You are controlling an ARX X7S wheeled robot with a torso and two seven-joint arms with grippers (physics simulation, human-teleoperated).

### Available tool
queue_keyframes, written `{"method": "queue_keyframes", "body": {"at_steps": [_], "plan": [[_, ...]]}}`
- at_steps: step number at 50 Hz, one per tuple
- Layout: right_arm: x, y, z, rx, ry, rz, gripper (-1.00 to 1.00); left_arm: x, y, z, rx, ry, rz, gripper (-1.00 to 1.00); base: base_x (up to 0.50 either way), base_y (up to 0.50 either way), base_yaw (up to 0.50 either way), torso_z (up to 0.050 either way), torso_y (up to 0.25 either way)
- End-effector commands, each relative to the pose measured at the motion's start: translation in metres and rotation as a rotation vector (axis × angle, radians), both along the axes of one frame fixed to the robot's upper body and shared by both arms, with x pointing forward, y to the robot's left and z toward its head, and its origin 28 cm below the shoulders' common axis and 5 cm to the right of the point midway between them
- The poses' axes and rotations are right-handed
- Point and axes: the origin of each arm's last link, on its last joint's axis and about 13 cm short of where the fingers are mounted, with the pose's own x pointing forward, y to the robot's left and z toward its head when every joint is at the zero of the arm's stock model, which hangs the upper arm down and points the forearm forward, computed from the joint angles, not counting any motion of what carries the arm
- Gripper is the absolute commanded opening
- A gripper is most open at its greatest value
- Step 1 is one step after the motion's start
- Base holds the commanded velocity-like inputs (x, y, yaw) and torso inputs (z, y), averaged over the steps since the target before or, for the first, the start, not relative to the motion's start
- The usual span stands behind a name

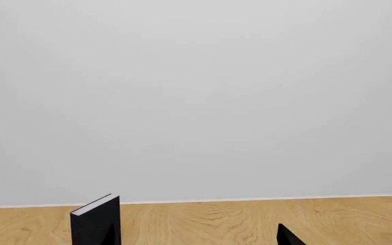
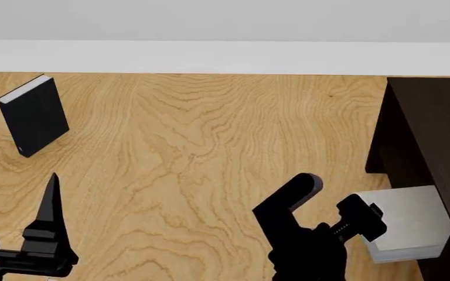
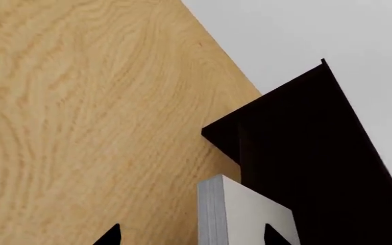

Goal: Pick up the book on the right and place it on the cabinet shelf.

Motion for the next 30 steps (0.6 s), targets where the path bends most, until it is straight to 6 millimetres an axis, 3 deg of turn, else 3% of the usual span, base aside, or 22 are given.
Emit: {"method": "queue_keyframes", "body": {"at_steps": [1, 30], "plan": [[-0.0012, 0.0009, 0.0043, 0.052, -0.004, 0.013, 1.0, 0.0001, 0.0002, -0.0002, -0.001, 0.0, 0.0, 1.0, 0.0, 0.0, 0.0, 0.0, 0.0], [0.0059, -0.0018, -0.0034, 0.184, 0.065, 0.002, 1.0, 0.0013, 0.0003, -0.0013, -0.003, 0.004, -0.004, 1.0, 0.0, 0.0, 0.0, 0.0, 0.0]]}}
